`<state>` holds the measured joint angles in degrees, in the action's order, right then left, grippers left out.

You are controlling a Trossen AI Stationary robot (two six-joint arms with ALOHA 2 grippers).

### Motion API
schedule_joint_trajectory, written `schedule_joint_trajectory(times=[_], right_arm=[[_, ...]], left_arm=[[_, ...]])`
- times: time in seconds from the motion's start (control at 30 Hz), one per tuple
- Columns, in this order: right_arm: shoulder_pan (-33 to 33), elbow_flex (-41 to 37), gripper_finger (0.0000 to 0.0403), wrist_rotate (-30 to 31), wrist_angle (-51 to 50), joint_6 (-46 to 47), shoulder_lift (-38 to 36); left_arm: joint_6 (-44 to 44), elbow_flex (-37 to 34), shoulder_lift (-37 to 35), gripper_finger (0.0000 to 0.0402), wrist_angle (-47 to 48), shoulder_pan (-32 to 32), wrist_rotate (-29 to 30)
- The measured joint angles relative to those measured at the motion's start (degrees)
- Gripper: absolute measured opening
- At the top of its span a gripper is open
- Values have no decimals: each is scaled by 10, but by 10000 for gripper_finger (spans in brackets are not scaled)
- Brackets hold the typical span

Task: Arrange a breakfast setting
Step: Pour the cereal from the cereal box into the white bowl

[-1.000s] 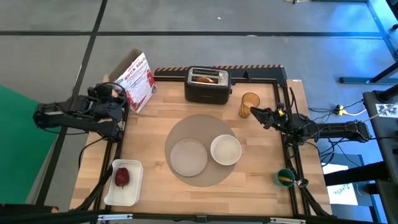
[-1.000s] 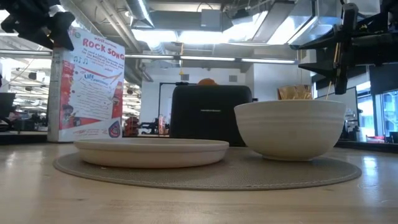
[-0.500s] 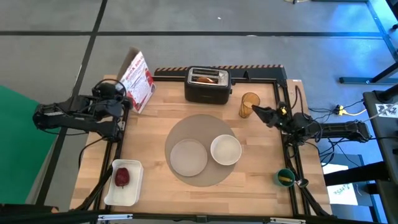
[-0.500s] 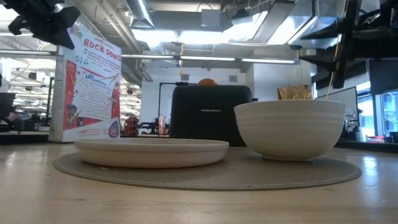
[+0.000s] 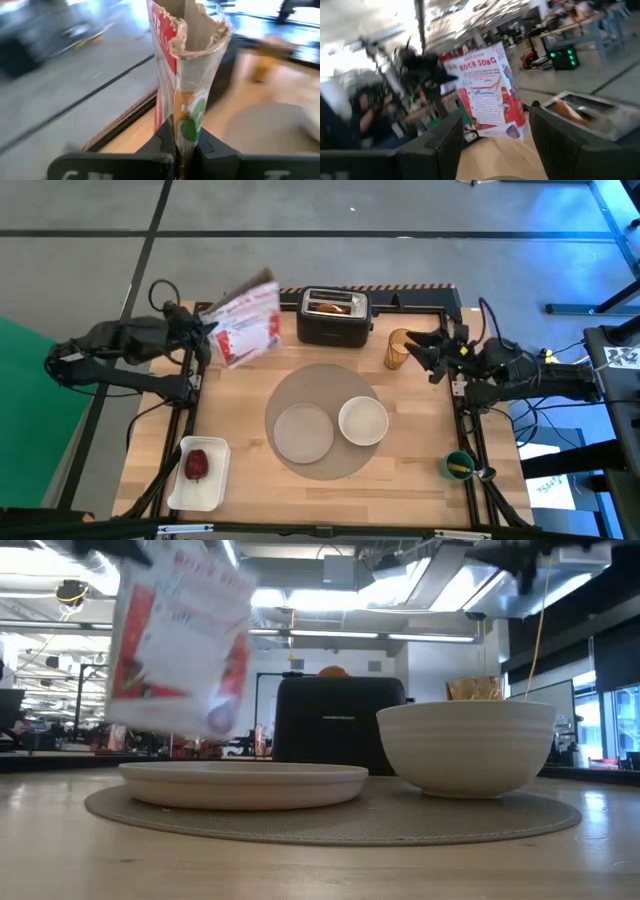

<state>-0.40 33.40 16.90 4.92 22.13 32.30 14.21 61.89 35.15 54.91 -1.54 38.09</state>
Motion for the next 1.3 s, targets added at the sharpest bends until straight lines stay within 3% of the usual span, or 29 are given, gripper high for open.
schedule_joint_trajectory(times=[0.27, 0.57, 0.93, 1.3], right_arm=[[0, 153, 280, -18, -6, -61, 203], [0, 300, 307, -93, 1, -89, 385], [0, 347, 317, -94, -19, -90, 426], [1, 346, 332, -74, -56, -90, 396]], left_arm=[[-119, 110, 91, 1, -16, 0, -171], [-177, 164, 190, 0, -88, 0, -271], [-214, 191, 218, 0, -159, 0, -348], [-221, 191, 203, 0, -168, 0, -328]])
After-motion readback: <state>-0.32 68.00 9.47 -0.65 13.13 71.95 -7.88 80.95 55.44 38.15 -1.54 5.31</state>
